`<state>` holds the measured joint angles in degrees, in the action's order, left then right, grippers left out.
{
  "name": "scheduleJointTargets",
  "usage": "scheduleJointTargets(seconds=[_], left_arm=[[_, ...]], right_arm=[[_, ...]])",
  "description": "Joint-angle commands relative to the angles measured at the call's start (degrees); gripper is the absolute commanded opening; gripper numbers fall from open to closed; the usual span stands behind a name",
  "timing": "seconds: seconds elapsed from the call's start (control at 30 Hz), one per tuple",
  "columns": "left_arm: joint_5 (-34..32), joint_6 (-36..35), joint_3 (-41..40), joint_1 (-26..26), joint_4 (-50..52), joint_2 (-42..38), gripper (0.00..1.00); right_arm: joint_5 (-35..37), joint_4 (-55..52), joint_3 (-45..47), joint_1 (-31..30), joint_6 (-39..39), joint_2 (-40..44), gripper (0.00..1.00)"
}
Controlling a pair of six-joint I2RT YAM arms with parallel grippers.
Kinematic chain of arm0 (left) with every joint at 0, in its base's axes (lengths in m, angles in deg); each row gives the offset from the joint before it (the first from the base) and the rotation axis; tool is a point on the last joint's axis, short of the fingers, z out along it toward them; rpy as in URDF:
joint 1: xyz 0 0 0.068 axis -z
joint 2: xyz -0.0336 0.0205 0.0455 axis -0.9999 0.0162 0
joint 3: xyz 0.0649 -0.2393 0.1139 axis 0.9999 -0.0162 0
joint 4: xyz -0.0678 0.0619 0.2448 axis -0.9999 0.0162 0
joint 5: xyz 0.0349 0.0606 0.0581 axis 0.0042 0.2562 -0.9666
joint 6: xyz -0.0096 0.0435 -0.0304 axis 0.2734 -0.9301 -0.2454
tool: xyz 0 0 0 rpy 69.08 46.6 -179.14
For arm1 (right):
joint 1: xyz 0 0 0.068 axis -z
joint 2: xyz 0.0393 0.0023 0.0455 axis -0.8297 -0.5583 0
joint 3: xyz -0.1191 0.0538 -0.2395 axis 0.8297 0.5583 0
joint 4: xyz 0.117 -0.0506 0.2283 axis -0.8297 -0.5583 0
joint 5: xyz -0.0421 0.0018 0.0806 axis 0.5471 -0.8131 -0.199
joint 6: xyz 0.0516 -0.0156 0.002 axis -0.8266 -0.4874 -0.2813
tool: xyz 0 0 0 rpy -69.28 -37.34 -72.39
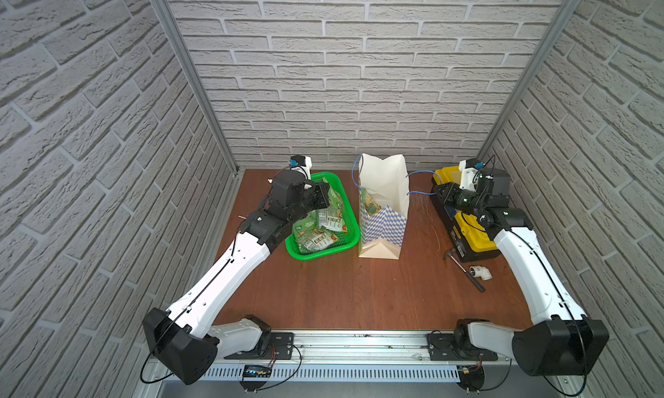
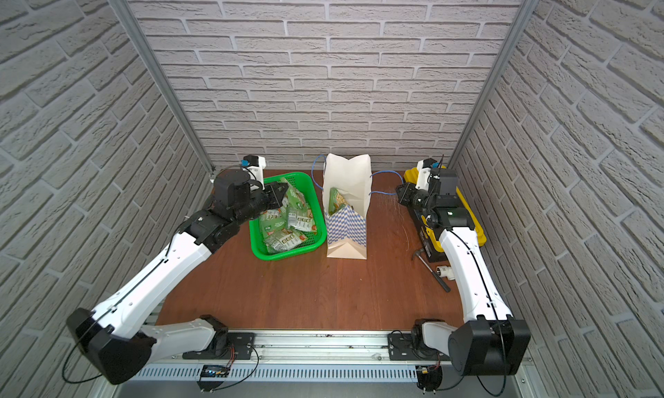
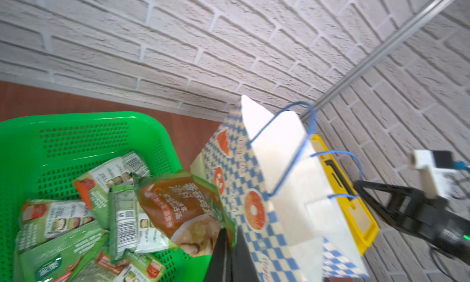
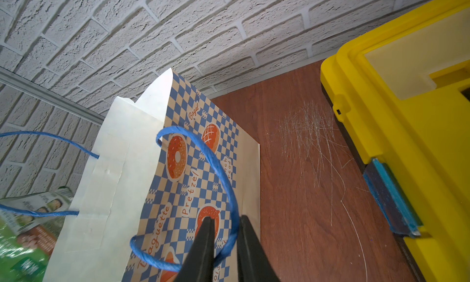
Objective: Place the condiment packets inside the bag
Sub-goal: Pick up the condiment packet from the storage box, then place the condiment packet in the paper bag.
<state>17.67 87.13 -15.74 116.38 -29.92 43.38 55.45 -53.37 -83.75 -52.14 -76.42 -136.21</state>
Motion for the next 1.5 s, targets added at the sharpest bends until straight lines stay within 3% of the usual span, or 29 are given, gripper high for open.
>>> scheduleJointTargets(seconds=[0.0,0.23,0.4,0.9,1.27,1.4,1.47], left_arm=[[-3.15,-3.36,3.26,4.62,-0.29,-2.54,0.0],[-4.95,-4.96,6.83,13.25,-2.27,-4.2,0.0],[-3.47,-7.01,12.33,16.35,-3.78,0.33,0.0],[-0.75,-14.98,38.65,15.64,4.32,26.79,0.0],[1.42,-12.29,41.96,9.56,9.29,35.44,0.0],[3.68,-10.64,41.83,9.11,11.46,34.65,0.41],[3.47,-10.74,41.11,9.71,11.58,33.13,0.52]], right_arm=[[-0.62,2.18,0.89,0.29,-0.41,1.44,0.21],[-0.81,2.18,0.81,0.28,-0.41,1.73,0.21],[-1.06,2.27,0.89,0.21,-0.48,1.81,0.21],[-1.2,2.44,1.25,0.25,-0.41,2.12,0.21],[-1.6,2.78,1.42,0.28,-0.43,2.0,0.21],[-1.69,2.97,1.42,0.26,-0.41,1.95,0.21],[-1.82,2.97,1.42,0.25,-0.49,1.74,0.21]])
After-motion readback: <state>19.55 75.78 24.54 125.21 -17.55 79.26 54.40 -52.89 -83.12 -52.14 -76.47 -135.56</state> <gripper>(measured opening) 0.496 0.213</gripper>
